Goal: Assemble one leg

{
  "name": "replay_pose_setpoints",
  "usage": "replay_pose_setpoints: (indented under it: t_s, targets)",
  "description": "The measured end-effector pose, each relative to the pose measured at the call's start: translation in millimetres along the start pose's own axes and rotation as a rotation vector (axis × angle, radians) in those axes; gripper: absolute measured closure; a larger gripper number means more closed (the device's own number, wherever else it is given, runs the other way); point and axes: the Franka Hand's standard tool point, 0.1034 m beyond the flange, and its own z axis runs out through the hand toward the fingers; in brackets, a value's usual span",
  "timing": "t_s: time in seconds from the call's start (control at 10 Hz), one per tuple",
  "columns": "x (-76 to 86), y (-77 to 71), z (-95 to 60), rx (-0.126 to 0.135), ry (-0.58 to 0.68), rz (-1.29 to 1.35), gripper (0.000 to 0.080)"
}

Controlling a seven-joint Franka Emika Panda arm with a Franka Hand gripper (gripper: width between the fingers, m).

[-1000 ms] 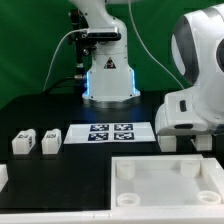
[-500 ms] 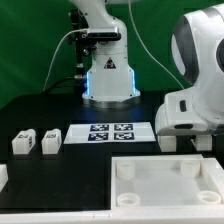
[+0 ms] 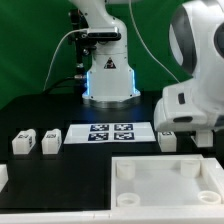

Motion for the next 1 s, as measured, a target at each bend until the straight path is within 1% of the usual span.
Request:
replay_pose_setpoints:
  t_s: [0.1,0.2,0.3,0.4,0.5,0.6,0.7,0.8,0.9,1.0]
  targets:
    - [0.6,6.8,-19.8,0.012,0.018,-0.018,0.0509]
    - [6.6,11.0,-50.5,0.028,0.153,-0.04,0.0509]
    - [-3.0,15.8,-76.0,0.02,0.275,-0.062,0.0509]
    - [-18.8,19.3,-96.8,0.009,0.343,-0.07,0.0509]
    - [-25.2,19.5,-114.7,0.014,0.467,-0.067,0.0509]
    - [-24.2,20.5,-110.6,0.016,0.576,-0.07,0.0509]
    - [-23.3,21.1,-107.2,0.016,0.628,-0.072,0.0509]
    - [-17.5,20.7,-115.2,0.025,0.745,-0.077,0.0509]
    - [-5.6,30.7,-126.9,0.008,0.89,-0.105,0.0509]
    - [0.2,42.3,-142.2,-0.011,0.936,-0.131,0.0509]
